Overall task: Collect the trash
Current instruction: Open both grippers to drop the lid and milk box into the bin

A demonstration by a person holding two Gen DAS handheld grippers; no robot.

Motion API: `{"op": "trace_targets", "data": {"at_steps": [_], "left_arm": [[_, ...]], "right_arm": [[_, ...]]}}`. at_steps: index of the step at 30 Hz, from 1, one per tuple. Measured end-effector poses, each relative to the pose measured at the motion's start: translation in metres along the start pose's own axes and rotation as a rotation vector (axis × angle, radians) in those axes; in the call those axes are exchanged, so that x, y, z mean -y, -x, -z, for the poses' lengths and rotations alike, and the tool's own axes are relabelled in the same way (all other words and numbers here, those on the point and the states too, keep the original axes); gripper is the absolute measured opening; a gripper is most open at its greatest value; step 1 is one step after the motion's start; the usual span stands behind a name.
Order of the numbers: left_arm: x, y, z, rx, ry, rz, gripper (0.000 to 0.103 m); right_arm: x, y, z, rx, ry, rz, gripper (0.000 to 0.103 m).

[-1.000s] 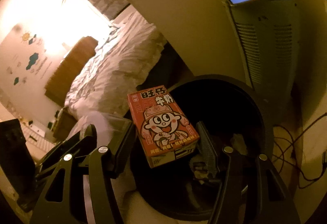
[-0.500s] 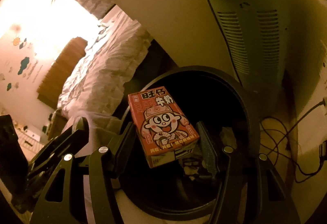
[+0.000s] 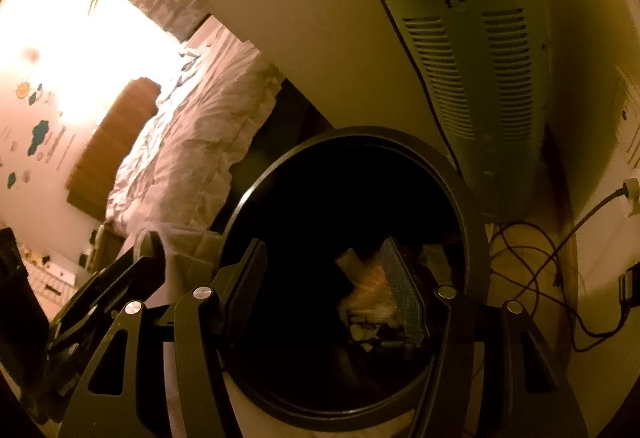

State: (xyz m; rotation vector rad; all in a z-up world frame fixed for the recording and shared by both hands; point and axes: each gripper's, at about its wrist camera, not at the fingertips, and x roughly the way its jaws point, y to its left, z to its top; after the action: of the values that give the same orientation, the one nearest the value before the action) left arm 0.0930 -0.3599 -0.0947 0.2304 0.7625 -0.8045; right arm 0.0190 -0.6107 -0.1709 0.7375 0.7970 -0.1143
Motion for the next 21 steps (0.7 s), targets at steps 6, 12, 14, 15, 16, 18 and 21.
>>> {"op": "trace_targets", "data": {"at_steps": [6,12,14,15,16,18,21], "left_arm": [[0.004,0.011,-0.003,0.04,-0.01,-0.011,0.082],[0.005,0.025,-0.003,0.071,-0.01,-0.01,0.09],[0.003,0.031,-0.003,0.088,-0.004,-0.017,0.096],[0.002,0.035,-0.002,0.096,-0.002,-0.017,0.097],[-0.001,0.039,0.0,0.106,0.005,-0.019,0.097],[-0.006,0.046,0.003,0.111,0.018,-0.027,0.097],[-0.016,0.057,0.009,0.123,0.041,-0.045,0.097]], "right_arm": [[0.0,0.001,0.0,0.0,0.001,0.0,0.061],[-0.005,0.003,0.001,0.001,0.013,-0.006,0.061],[-0.008,0.003,0.002,0.0,0.022,-0.007,0.061],[-0.011,0.004,0.003,-0.001,0.026,-0.008,0.061],[-0.013,0.004,0.004,-0.001,0.03,-0.008,0.061],[-0.02,0.003,0.005,-0.005,0.044,-0.01,0.061],[-0.033,0.001,0.008,-0.015,0.065,-0.015,0.062]]}}
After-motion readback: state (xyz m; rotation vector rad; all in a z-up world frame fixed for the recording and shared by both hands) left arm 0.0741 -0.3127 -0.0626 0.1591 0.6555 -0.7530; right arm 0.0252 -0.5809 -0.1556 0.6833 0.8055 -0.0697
